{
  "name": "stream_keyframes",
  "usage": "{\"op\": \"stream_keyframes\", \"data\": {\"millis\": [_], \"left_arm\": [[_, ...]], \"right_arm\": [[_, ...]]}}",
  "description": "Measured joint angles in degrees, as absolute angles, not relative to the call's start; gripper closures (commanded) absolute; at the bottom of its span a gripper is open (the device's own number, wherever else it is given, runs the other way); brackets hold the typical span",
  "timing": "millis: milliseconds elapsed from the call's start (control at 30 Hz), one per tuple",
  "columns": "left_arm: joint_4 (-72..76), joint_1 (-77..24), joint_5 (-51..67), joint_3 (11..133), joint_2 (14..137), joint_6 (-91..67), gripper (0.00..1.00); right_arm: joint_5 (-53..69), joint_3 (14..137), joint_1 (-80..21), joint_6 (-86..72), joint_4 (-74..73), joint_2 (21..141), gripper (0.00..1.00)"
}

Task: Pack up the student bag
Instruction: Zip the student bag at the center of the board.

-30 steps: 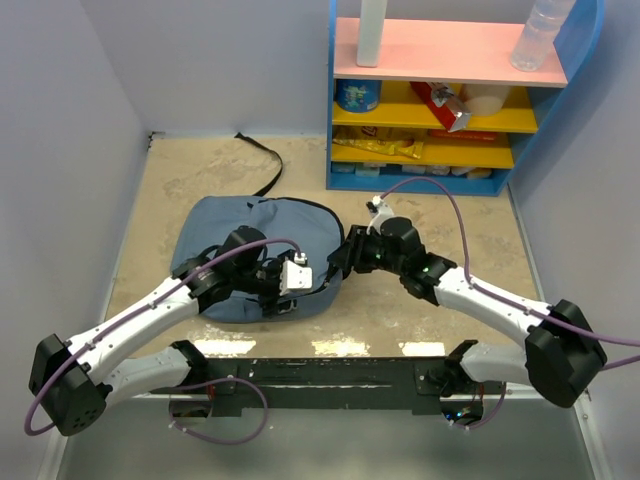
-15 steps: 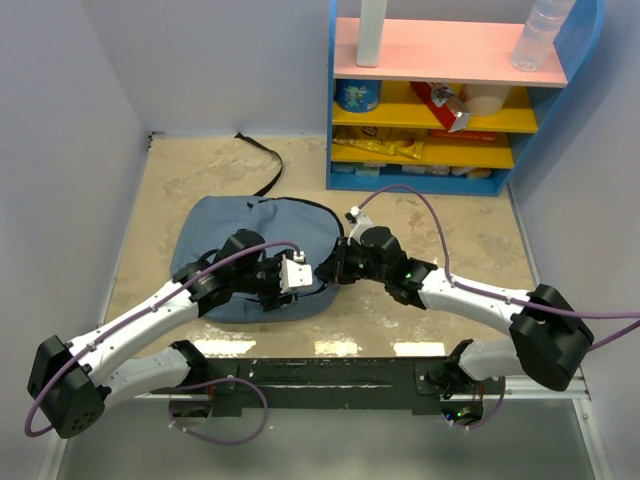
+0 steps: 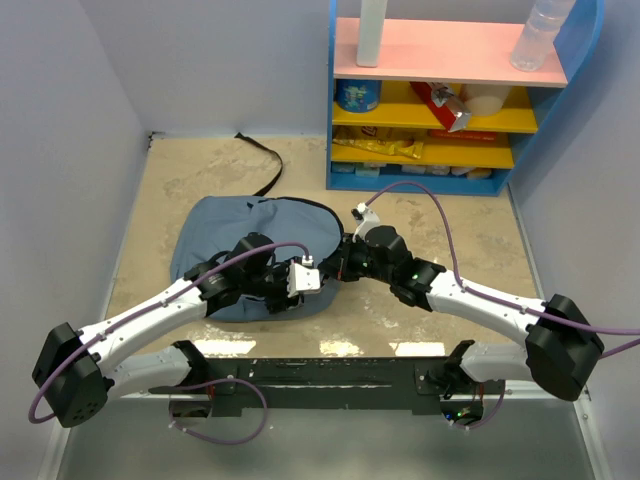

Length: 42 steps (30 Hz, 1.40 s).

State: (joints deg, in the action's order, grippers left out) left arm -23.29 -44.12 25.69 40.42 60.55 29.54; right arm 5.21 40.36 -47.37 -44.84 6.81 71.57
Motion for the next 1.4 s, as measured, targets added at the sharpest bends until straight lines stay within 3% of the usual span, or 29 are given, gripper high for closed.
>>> {"op": "stream_keyframes", "data": {"millis": [33, 133, 300, 1400], "left_arm": [[-23.2, -44.5, 25.7, 40.4, 61.0, 29.4, 0.69], [-22.7, -45.2, 25.2, 40.4, 62.1, 29.5, 0.89], [-22.8, -46.7, 24.3, 40.4, 62.7, 31.0, 1.00], [-36.5, -57.3, 25.0, 48.2, 66.0, 55.9, 1.00]], "right_arm": [[5.2, 40.4, -47.4, -44.8, 6.7, 71.5, 1.00], [5.0, 40.4, -47.5, -44.7, 5.8, 71.5, 1.00], [4.4, 40.7, -47.6, -44.1, 4.0, 71.5, 1.00], [8.8, 52.2, -35.1, -31.7, -11.8, 77.8, 1.00]]}}
